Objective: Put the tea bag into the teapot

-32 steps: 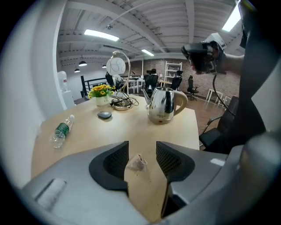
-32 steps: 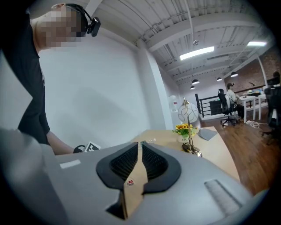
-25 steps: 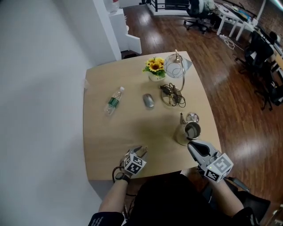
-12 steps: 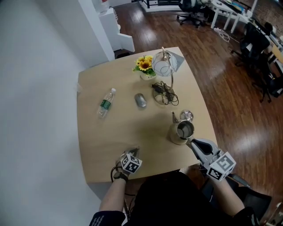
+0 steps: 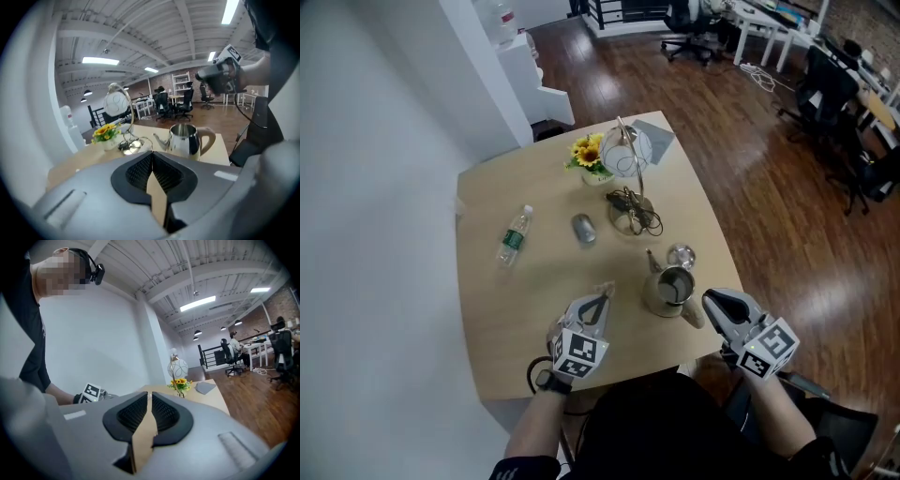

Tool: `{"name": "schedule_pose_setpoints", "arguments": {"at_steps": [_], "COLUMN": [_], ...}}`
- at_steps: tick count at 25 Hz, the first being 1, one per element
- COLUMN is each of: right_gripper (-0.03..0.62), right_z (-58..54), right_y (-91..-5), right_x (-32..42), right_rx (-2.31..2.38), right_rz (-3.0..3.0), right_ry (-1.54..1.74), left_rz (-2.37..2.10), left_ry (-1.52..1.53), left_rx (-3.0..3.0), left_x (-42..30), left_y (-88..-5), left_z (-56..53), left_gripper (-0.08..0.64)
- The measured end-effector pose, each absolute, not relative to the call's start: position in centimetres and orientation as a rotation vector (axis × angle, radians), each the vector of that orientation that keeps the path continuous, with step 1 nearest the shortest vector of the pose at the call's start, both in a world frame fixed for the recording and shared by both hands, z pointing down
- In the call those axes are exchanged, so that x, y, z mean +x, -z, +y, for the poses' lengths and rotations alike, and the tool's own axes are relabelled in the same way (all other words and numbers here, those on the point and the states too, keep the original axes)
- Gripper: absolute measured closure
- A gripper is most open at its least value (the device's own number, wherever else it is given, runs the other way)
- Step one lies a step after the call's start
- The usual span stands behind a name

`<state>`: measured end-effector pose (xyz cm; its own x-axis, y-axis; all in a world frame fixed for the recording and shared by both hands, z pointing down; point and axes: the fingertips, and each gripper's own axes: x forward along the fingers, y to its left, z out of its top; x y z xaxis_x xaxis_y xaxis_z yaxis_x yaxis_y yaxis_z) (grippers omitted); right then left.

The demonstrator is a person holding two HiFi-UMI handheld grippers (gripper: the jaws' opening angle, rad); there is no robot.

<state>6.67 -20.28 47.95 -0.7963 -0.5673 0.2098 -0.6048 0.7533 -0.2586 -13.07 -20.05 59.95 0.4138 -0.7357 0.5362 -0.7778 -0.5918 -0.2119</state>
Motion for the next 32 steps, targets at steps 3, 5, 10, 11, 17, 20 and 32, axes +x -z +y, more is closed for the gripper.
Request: {"name": "schedule_pose_setpoints", "arguments": {"at_steps": [3,5,10,11,17,20,32], "right_gripper": [0.555,0.555,0.555,0.555,0.555,0.555,0.554], "right_z": [-20.5,-20.5,-20.3,-20.3,-20.3,-20.4,-21.1], "right_y": [-47.7,-47.8,-48.1,-48.2,-49.2,-49.5,-49.2], "right_x": [7.8,8.6,10.6,11.0,12.6,13.1,12.6], "right_rx": [0.970,0.985,1.017,1.023,1.041,1.040,0.965], "right_rz": [-2.831,-2.827,-2.819,-2.817,-2.806,-2.809,-2.834], "right_ry": [-0.468,-0.468,-0.488,-0.493,-0.518,-0.524,-0.509], "left_rz": [-1.316,-1.259,-1.119,-1.092,-0.963,-0.931,-1.045], "left_ry": [-0.855,-0.840,-0.899,-0.918,-1.102,-1.146,-1.029], "left_rx": [2.719,2.785,2.838,2.839,2.822,2.790,2.761], "left_x": [-8.5,-5.6,-0.5,0.3,3.5,4.1,3.1], "left_y": [-56.6,-55.8,-57.2,-57.8,-62.5,-64.1,-61.3], "left_z": [-21.6,-22.3,-23.1,-23.1,-22.8,-23.0,-23.4], "left_gripper": [0.560,0.560,0.560,0.560,0.560,0.557,0.478]}}
